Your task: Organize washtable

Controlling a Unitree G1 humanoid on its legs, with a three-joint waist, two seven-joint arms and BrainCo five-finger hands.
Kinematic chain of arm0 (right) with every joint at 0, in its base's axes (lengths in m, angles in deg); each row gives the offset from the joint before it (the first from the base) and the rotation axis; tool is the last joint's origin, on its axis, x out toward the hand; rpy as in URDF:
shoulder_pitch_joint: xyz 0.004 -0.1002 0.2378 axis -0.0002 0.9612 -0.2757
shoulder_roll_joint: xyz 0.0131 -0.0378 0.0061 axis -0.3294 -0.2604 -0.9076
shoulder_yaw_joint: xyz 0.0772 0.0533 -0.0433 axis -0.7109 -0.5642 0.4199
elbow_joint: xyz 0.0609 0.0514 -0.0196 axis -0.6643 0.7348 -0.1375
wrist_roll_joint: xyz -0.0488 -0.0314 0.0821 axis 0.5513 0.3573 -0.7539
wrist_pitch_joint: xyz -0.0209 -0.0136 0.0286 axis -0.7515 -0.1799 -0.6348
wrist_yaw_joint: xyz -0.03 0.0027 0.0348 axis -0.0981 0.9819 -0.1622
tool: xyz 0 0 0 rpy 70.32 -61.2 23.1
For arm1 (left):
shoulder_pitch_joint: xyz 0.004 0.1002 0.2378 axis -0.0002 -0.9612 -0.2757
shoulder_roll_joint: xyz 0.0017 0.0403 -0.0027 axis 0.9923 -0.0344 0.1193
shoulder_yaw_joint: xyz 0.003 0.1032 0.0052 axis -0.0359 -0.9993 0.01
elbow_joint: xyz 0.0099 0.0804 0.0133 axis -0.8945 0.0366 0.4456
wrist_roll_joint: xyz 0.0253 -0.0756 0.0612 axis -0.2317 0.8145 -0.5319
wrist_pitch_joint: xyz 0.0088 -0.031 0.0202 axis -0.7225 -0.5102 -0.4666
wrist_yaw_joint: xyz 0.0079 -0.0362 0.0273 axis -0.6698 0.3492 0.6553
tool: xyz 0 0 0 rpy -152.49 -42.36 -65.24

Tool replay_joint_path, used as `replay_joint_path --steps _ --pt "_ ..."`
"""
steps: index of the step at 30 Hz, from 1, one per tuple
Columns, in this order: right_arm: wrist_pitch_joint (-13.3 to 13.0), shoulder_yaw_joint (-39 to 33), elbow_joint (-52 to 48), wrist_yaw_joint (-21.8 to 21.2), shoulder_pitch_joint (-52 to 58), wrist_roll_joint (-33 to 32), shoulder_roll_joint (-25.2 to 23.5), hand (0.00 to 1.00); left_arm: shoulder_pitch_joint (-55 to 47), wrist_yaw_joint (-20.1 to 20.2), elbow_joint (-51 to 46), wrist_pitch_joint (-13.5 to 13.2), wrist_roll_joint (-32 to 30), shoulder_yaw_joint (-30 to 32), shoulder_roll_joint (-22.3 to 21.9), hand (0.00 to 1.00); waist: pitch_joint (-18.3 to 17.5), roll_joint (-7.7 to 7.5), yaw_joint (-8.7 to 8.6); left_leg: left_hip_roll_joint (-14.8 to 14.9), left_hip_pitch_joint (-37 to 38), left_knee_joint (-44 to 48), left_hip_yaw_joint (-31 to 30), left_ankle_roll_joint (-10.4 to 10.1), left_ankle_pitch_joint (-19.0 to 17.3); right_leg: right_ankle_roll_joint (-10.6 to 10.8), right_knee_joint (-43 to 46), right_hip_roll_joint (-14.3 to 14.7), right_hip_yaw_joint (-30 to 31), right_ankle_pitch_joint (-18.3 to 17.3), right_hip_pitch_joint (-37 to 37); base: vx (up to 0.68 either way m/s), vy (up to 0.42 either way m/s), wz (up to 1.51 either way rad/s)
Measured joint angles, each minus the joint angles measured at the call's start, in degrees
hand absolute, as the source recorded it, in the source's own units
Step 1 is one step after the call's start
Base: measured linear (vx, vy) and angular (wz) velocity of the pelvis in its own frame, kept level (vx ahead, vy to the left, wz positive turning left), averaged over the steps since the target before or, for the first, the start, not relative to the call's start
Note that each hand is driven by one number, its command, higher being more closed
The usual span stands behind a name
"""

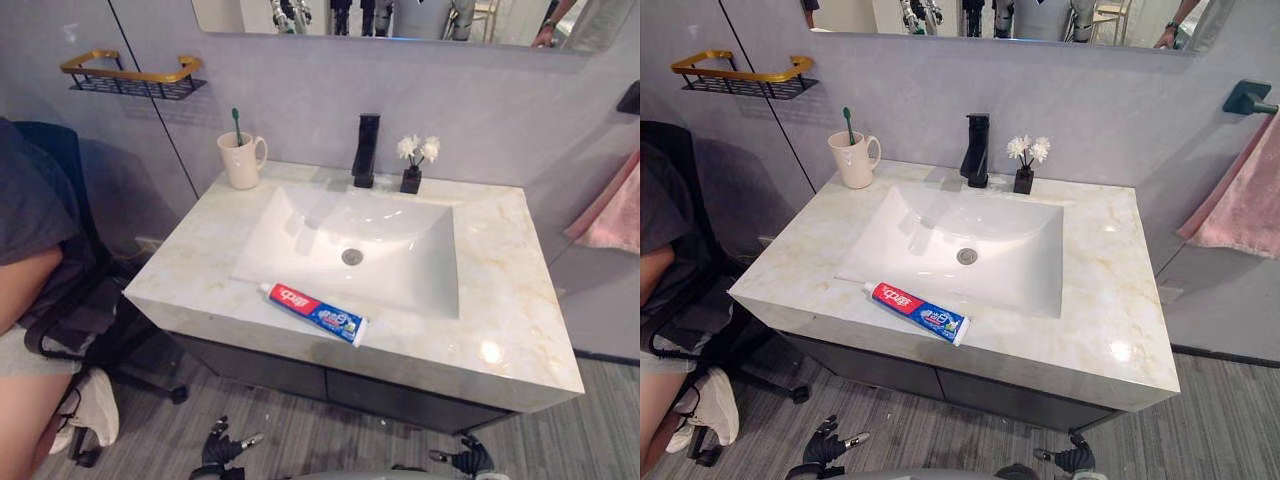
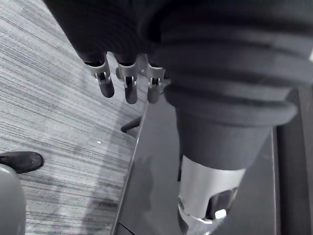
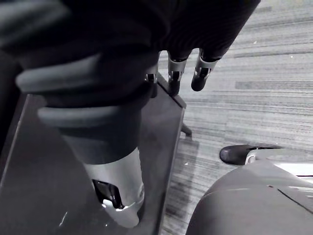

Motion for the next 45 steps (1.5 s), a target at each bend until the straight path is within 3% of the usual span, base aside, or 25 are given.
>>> replay_joint_path --steps 5,12,14,15,18,20,21,22,24,26,30,32,34,38,45 --pt "0.0 0.0 0.0 0.0 -0.1 -1.2 0.0 0.00 0.0 0.0 0.0 0.0 0.2 0.0 0.0 0.00 0.1 -0.22 0.07 0.0 -0.1 0.0 0.0 0.0 0.0 0.0 -0.1 0.0 -0.1 0.0 0.0 0.00 0.000 0.00" --pt "-0.4 -0.2 0.0 0.0 -0.1 -8.3 -0.1 0.00 -0.2 -0.1 0.1 0.0 2.7 0.1 -0.9 0.00 0.6 -0.89 0.38 0.2 -0.7 0.1 -0.7 0.0 0.0 -0.3 -1.2 0.1 -1.6 0.3 0.5 0.00 -0.007 0.06" --pt "-0.5 -2.2 0.0 0.0 -0.2 -10.4 -1.3 0.00 -0.1 -0.2 0.1 0.0 4.8 1.0 -1.2 0.00 0.9 -0.82 0.58 1.1 -2.0 2.2 -0.9 -0.8 -1.6 -0.6 -1.6 0.8 -2.4 0.3 0.7 0.00 -0.042 0.15" --pt "-0.6 -2.2 0.0 0.0 -0.2 -11.3 -1.9 0.00 0.0 -0.2 0.1 0.0 5.4 1.9 -1.4 0.00 1.4 -0.95 0.48 2.1 -3.8 5.9 -1.2 -1.5 -3.9 -1.5 -1.3 1.3 -3.3 -0.3 0.9 0.00 -0.087 0.15" --pt "-0.6 -2.1 -2.4 0.0 1.1 -13.1 -3.6 0.00 -0.3 -0.2 -0.2 0.1 7.6 3.7 -2.0 0.00 2.6 0.84 1.76 7.1 -8.3 19.4 -2.1 -3.3 -9.9 -3.0 1.7 4.4 -5.9 -3.8 1.1 0.03 -0.088 0.00" --pt "-0.7 -2.2 -3.2 0.1 1.3 -13.2 -4.2 0.00 0.0 -0.1 -0.8 0.2 8.8 4.7 -1.9 0.00 3.2 0.23 2.00 8.1 -13.7 30.9 -3.2 -3.6 -8.7 -3.4 3.3 5.0 -5.7 -5.2 1.2 0.09 -0.065 -0.05" --pt "-0.6 -2.3 -3.1 0.5 1.1 -13.2 -3.9 0.00 0.0 -0.1 -1.3 0.2 9.1 5.3 -2.0 0.00 3.6 -0.36 2.40 7.8 -16.7 38.3 -4.1 -3.9 -6.2 -3.7 4.0 4.5 -4.5 -5.7 1.7 0.10 -0.088 -0.27" --pt "-0.6 -2.2 -3.1 1.1 0.9 -13.4 -3.8 0.00 0.4 -0.1 -1.2 0.2 9.1 5.3 -2.1 0.00 4.3 -1.09 3.09 7.5 -18.2 40.1 -4.8 -3.5 -7.2 -3.8 4.1 3.7 -3.5 -5.9 2.5 0.13 -0.058 -0.42" --pt "-0.6 -3.6 -3.1 1.3 0.9 -13.6 -2.5 0.00 0.2 -0.2 -1.1 0.1 9.2 5.1 -2.6 0.00 4.5 0.10 2.97 5.2 -18.5 34.6 -5.9 -3.0 -9.3 -3.0 4.2 2.3 -1.8 -6.7 2.8 0.11 0.049 -0.50" --pt "-0.5 -4.7 -2.5 2.2 0.5 -13.1 -0.7 0.00 -0.7 -0.4 -0.9 0.2 9.1 2.8 -3.3 0.00 4.2 2.47 3.13 1.8 -16.9 21.9 -11.4 -3.1 -7.1 -0.5 5.2 1.6 1.2 -7.5 1.7 0.21 0.239 -0.79" --pt "-0.3 -4.7 -0.1 1.6 -0.9 -12.9 -2.3 0.00 0.3 -0.4 0.1 0.7 9.0 1.2 -0.3 0.00 3.2 -0.47 3.14 0.6 -15.5 24.2 -5.6 -0.5 -9.9 2.2 5.8 -1.0 3.6 -6.6 0.9 0.21 0.164 -0.69" --pt "-0.2 -4.6 0.9 1.3 -1.8 -12.4 -2.0 0.00 1.5 -0.4 -0.1 0.8 9.0 0.8 0.0 0.00 3.1 -0.37 3.22 0.8 -13.6 22.5 -3.6 0.0 -9.7 3.1 4.4 -1.3 2.5 -2.7 1.0 0.15 0.138 -0.61" --pt "-0.2 -4.6 1.7 1.3 -2.3 -11.7 -1.4 0.00 0.7 -0.9 0.8 1.7 9.1 0.5 0.2 0.00 2.8 -0.30 3.21 0.0 -10.6 18.0 -1.5 1.6 -8.4 2.6 3.4 -2.4 -3.0 0.2 0.9 0.10 0.122 -0.43" --pt "-0.2 -6.1 2.4 1.3 -1.7 -11.7 -0.8 0.00 1.1 -0.9 0.8 1.3 9.2 0.6 0.9 0.00 2.4 -0.43 3.19 -2.2 -10.3 15.8 -2.3 2.6 -6.8 2.2 1.1 -4.2 -7.6 1.2 2.4 0.03 0.055 0.16" --pt "-0.4 -7.1 4.0 1.2 -2.0 -11.8 -0.8 0.00 1.0 -0.5 1.3 0.8 9.2 1.9 1.2 0.00 2.3 -0.78 3.53 -2.7 -5.8 6.4 -4.6 1.4 -0.6 1.5 -1.9 -3.9 -14.1 1.7 4.9 -0.11 -0.055 0.14"
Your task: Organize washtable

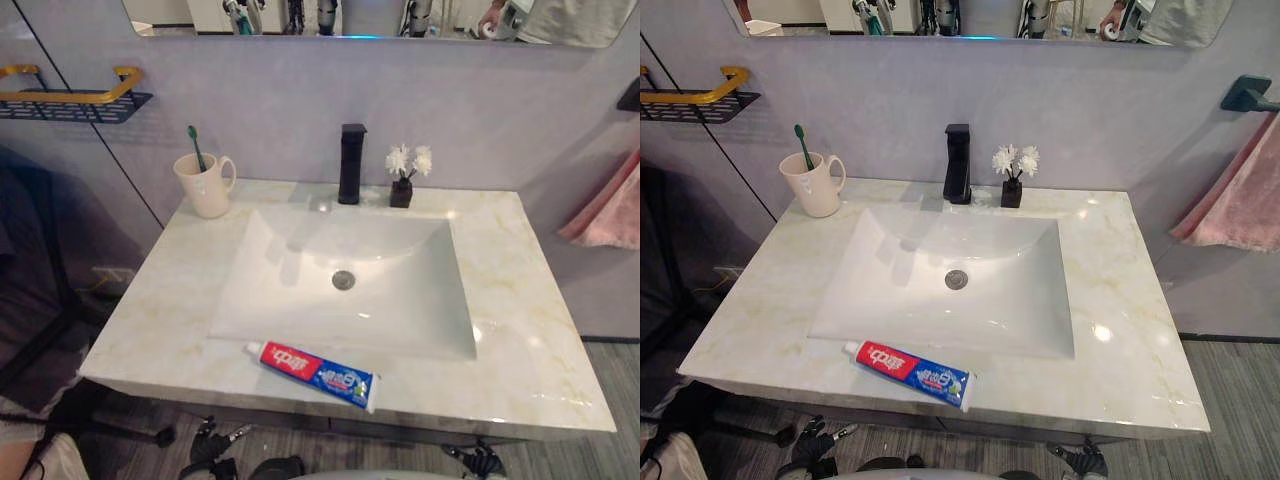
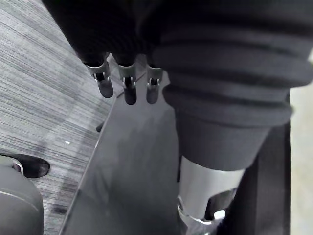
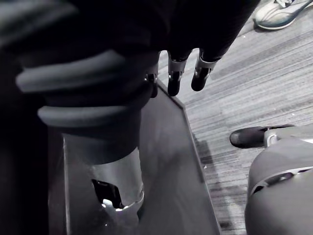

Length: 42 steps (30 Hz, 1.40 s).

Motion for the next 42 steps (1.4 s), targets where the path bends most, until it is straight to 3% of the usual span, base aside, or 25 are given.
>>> replay_joint_path --steps 1,5,11,14,18,21,23,26,28,30,32,36,42 --pt "0.0 0.0 0.0 0.0 0.0 0.0 -0.1 0.00 -0.1 0.0 0.0 0.0 0.0 0.3 0.0 0.00 0.0 -0.46 0.15 -0.6 0.6 -2.0 -0.2 -0.2 1.3 -0.3 -0.3 -0.3 -1.0 -1.2 -0.1 -0.24 -0.096 0.16" --pt "0.0 -1.4 -0.1 0.0 1.4 0.0 0.2 0.00 -0.5 0.1 0.5 0.0 -0.1 1.5 -0.8 0.00 -0.2 0.46 -0.17 0.0 3.5 -10.0 -3.9 -1.1 6.1 -0.4 0.7 0.7 -3.7 -2.4 0.2 -0.18 -0.077 0.32" --pt "0.0 -1.9 -0.1 0.0 1.3 0.0 0.6 0.00 -2.3 -0.1 -2.8 0.1 -0.1 6.3 0.0 0.00 -0.5 0.40 -0.02 -0.2 1.6 -10.6 -6.7 -1.3 6.2 -0.4 -0.1 1.1 -5.9 -2.4 0.2 -0.10 -0.017 0.26" --pt "0.0 -3.1 -0.1 -0.1 1.6 -0.1 1.1 0.00 -4.1 -1.0 -15.8 0.1 -0.1 12.7 3.1 0.00 -0.7 0.35 1.52 -0.7 0.2 -10.6 -8.4 -1.3 6.2 -0.4 -0.6 1.1 -7.3 -2.4 0.2 0.00 -0.001 0.33" --pt "-0.1 -3.9 -0.2 0.0 3.4 -0.2 1.4 0.00 -6.4 -2.4 -40.1 -1.2 -0.1 22.7 8.8 0.00 -1.7 -0.30 4.43 -1.1 -0.1 -10.2 -9.8 -1.3 6.3 -0.4 -0.6 0.9 -8.8 -2.4 0.9 0.07 -0.018 0.21" --pt "0.0 -3.9 -0.2 -0.1 5.3 -0.4 1.5 0.00 -6.6 -5.5 -55.2 -3.1 -1.3 28.3 10.0 0.00 -2.4 -0.01 4.62 -1.7 -0.8 -8.6 -11.4 -1.6 7.0 -0.5 0.0 0.6 -10.1 -2.9 1.7 0.12 -0.019 0.23" --pt "0.0 -3.9 -0.2 -0.2 6.1 -1.2 1.5 0.00 -6.0 -7.5 -63.4 -4.2 -4.6 28.4 11.0 0.00 -3.1 0.11 4.57 -2.0 -1.5 -7.7 -12.0 -1.2 7.1 -0.2 -0.1 0.6 -11.3 -2.8 2.2 0.13 -0.037 0.24" --pt "0.0 -4.0 -0.5 -0.6 6.6 -1.3 1.9 0.00 -3.5 -8.6 -75.8 -6.1 -10.6 23.0 15.4 0.00 -2.8 1.24 4.10 -2.2 -1.9 -6.2 -13.3 -1.1 6.7 -0.4 -0.2 0.8 -12.1 -2.9 2.9 0.07 -0.038 0.11" --pt "0.0 -3.9 -0.5 -1.3 6.6 -1.3 2.2 0.00 -2.8 -8.3 -78.8 -6.9 -12.3 19.6 18.2 0.00 -2.6 1.48 3.93 -2.2 -1.8 -5.9 -13.5 -1.0 6.5 -0.5 -0.2 0.8 -12.2 -3.0 3.2 0.01 -0.013 0.03" --pt "0.0 -3.2 -0.5 -1.8 6.5 -1.3 2.7 0.00 -2.0 -6.8 -82.6 -9.0 -14.3 11.7 24.0 0.00 -2.6 1.68 3.33 -2.1 -1.7 -5.8 -13.6 -1.0 6.2 -0.6 -0.2 1.0 -12.2 -3.2 3.2 -0.02 -0.005 0.02" --pt "0.0 -0.4 -0.5 -2.8 6.1 -1.3 3.5 0.00 -1.1 -2.4 -83.1 -10.3 -16.7 -0.4 29.8 0.00 -2.5 1.75 2.45 -1.7 -1.5 -6.0 -13.5 -1.3 6.0 -1.1 -0.1 1.2 -12.0 -3.5 3.2 -0.05 -0.015 -0.03" --pt "0.0 1.7 -0.5 -3.7 5.9 -1.3 4.4 0.00 2.0 2.3 -80.2 -11.0 -21.4 -9.0 31.4 0.00 -2.4 1.61 2.03 -1.2 -1.3 -6.0 -13.3 -1.5 6.2 -1.1 -0.1 1.6 -11.5 -3.5 3.2 -0.03 -0.010 -0.05" --pt "-0.1 5.1 -1.1 -4.0 5.1 -1.2 4.5 0.00 7.9 5.9 -72.0 -10.7 -29.6 -20.7 32.8 0.00 -1.8 0.60 0.71 0.0 -1.1 -6.6 -12.6 -1.8 6.6 -1.4 0.0 2.6 -10.3 -3.3 2.5 0.00 -0.019 -0.08"
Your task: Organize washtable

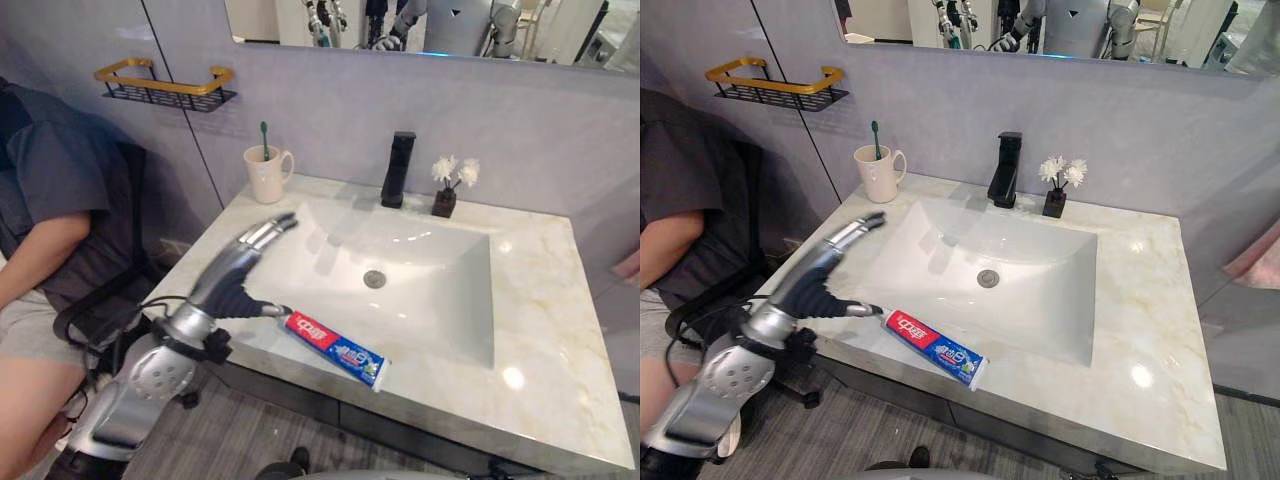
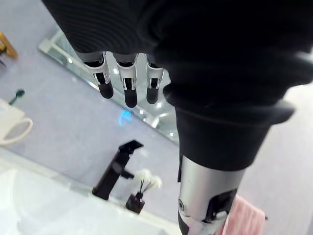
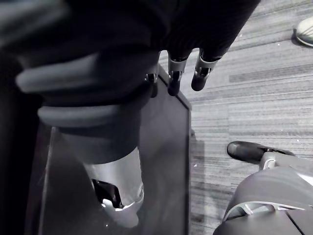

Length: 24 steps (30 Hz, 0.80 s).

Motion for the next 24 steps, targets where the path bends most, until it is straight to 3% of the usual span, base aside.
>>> replay_joint_path --steps 5,10,24 --pt "0.0 1.1 -0.8 0.0 -1.2 0.0 -0.1 0.00 2.1 0.8 5.3 1.3 -4.5 -3.2 -0.2 0.00 0.6 -0.82 -1.20 0.7 -0.1 -0.3 1.4 -0.1 0.1 -0.2 0.0 0.4 1.5 0.3 -1.0 0.02 -0.023 -0.15" --pt "-0.1 1.2 -1.1 0.1 -1.7 0.0 -0.1 0.00 4.9 0.8 11.1 2.2 -7.3 -7.0 -0.2 0.00 0.9 -0.76 -1.29 0.7 0.0 -0.8 2.4 -0.1 0.0 -0.4 -1.1 0.5 2.3 0.7 -1.3 0.02 -0.011 -0.10" --pt "-0.2 2.8 -1.5 0.2 -2.1 1.9 0.5 0.00 3.3 0.7 11.1 1.2 -8.2 -6.0 -0.3 0.00 1.6 0.07 -1.33 0.7 1.1 -2.1 4.1 -0.1 0.0 -0.4 -2.4 0.4 3.4 1.3 -1.2 0.01 -0.007 -0.06"
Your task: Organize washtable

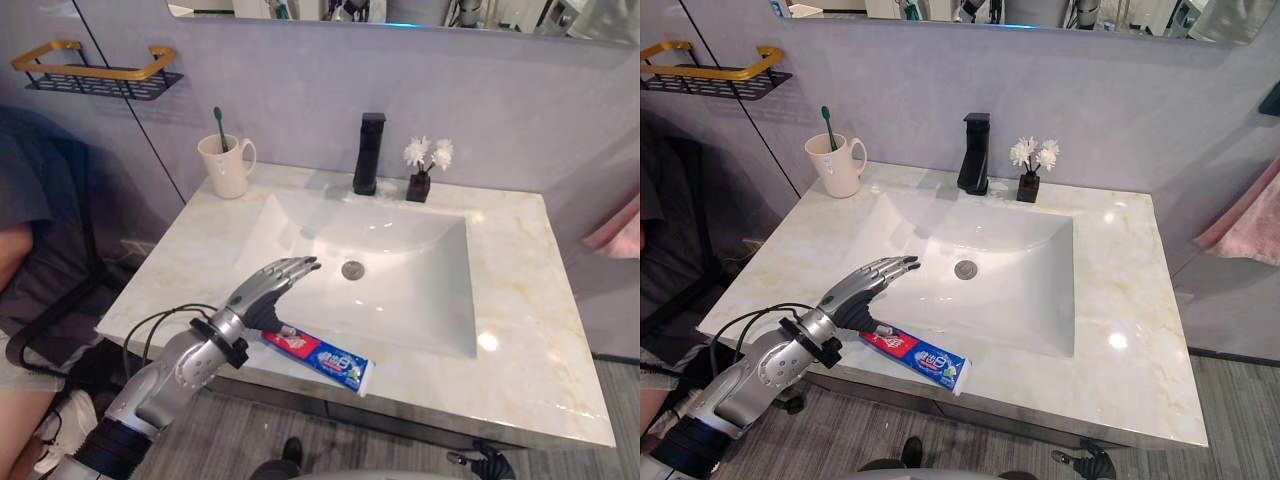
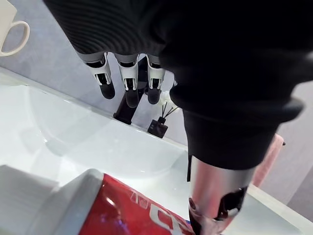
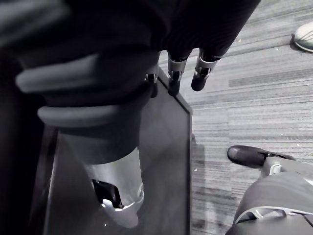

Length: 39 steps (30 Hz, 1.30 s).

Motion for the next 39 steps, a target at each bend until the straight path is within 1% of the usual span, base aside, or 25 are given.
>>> replay_joint_path --steps 2,7,9,13,15,18,27,32,36,39 --pt "0.0 0.0 0.0 0.1 0.1 0.4 0.0 0.00 -0.5 0.0 -0.9 0.1 0.1 0.4 -0.2 0.00 0.0 0.02 0.08 0.0 -0.1 -0.1 -0.1 0.0 0.0 0.0 -0.1 0.0 -0.2 0.0 0.1 0.01 -0.011 0.03" --pt "0.0 -0.1 0.2 0.2 0.2 0.9 0.0 0.00 -5.1 -0.3 -6.7 0.2 0.8 4.3 -2.7 0.00 0.1 -0.03 0.19 0.0 -0.1 -0.1 -0.4 0.0 0.0 0.1 0.0 0.0 -0.5 0.0 0.2 0.01 -0.009 0.02" --pt "0.0 -0.1 0.4 0.2 0.1 1.6 0.0 0.00 -5.3 -0.4 -8.3 0.2 1.6 4.4 -3.0 0.00 0.2 -0.11 0.23 -0.1 -0.1 0.0 -0.6 0.0 0.0 0.2 0.2 0.0 -0.7 -0.1 0.3 -0.01 -0.013 0.06" --pt "0.0 -0.1 0.7 0.2 0.1 2.7 -0.1 0.00 -7.8 -1.9 -12.4 0.1 1.8 8.3 -5.2 0.00 0.4 -0.17 0.26 -0.1 -0.1 0.1 -1.0 0.0 0.0 0.2 0.5 0.0 -0.9 -0.2 0.4 -0.02 -0.007 0.03" --pt "0.0 -0.1 0.8 0.2 0.1 2.7 -0.1 0.00 -9.0 -2.7 -13.5 0.1 1.9 9.4 -5.2 0.00 0.4 -0.17 0.28 -0.1 -0.1 0.1 -1.2 0.0 0.0 0.2 0.5 0.0 -1.1 -0.2 0.5 -0.02 -0.011 0.08" --pt "0.0 -0.1 0.9 0.2 0.2 2.8 -0.2 0.00 -11.3 -2.8 -15.0 0.1 2.3 10.8 -5.7 0.00 0.5 -0.17 0.33 -0.1 -0.1 0.0 -1.5 0.0 0.0 0.2 0.5 0.0 -1.1 -0.2 0.7 -0.01 -0.008 0.05" --pt "0.0 -0.1 0.9 0.2 0.2 4.5 -0.4 0.00 -15.8 -2.2 -15.0 0.0 2.3 11.0 -6.1 0.00 0.6 -0.32 0.40 -0.1 -0.2 0.0 -1.6 0.0 0.0 0.3 0.6 0.0 -1.1 -0.5 0.6 0.00 0.000 0.00" --pt "0.0 0.5 0.9 0.2 0.1 4.5 -0.4 0.00 -16.0 -1.9 -10.8 -0.1 1.7 10.7 -6.1 0.00 0.6 -0.29 0.36 -0.1 -0.3 0.0 -1.5 0.0 0.0 0.2 0.5 0.0 -1.2 -0.5 0.5 0.00 0.000 0.00" --pt "0.0 1.7 0.7 0.2 0.1 4.9 -0.3 0.00 -15.8 -1.1 -7.1 0.0 1.2 9.0 -5.8 0.00 0.6 -0.28 0.32 -0.1 -0.5 0.0 -1.3 0.0 0.0 0.1 0.5 0.0 -1.1 -0.6 0.1 0.00 0.000 0.00" --pt "0.0 2.3 0.7 0.2 0.1 4.9 -0.2 0.00 -15.4 -1.1 -5.3 0.0 -0.3 6.6 -5.1 0.00 0.6 -0.25 0.20 -0.1 -0.7 0.0 -1.2 0.0 0.0 -0.1 0.5 0.0 -1.0 -0.7 -0.2 0.00 0.000 0.00"
